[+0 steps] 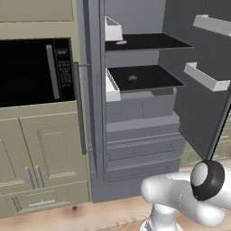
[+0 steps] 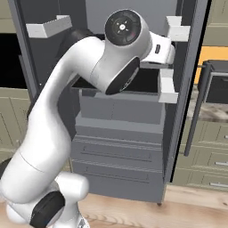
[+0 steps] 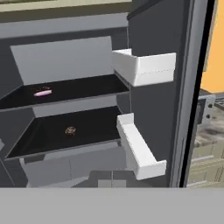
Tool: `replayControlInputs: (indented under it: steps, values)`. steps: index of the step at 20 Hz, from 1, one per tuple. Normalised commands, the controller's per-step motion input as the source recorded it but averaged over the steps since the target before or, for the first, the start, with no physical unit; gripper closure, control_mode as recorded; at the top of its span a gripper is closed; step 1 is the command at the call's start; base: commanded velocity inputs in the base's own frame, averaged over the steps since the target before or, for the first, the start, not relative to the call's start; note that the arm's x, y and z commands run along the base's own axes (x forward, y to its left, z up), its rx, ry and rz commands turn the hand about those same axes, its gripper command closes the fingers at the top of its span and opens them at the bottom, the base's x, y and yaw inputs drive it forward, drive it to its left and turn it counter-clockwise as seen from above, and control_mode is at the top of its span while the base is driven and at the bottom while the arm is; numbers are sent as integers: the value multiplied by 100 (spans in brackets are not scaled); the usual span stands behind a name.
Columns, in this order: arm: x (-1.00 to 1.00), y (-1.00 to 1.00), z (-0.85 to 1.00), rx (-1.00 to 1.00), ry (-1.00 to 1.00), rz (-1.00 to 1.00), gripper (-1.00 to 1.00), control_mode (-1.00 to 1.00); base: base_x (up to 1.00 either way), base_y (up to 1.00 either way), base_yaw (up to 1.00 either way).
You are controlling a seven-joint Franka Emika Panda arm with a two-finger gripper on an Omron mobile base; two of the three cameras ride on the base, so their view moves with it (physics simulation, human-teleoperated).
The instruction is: Take the cake and cupcake from the fridge and place them on the empty tray on the dining counter.
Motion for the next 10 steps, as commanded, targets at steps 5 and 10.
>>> replayControlInputs:
  steps: [5,10]
  values:
    - [-43,95,-20,-8,1,-14,100,-100,0,0,0]
    - [-75,61,-30,1,14,-9,-100,-100,0,0,0]
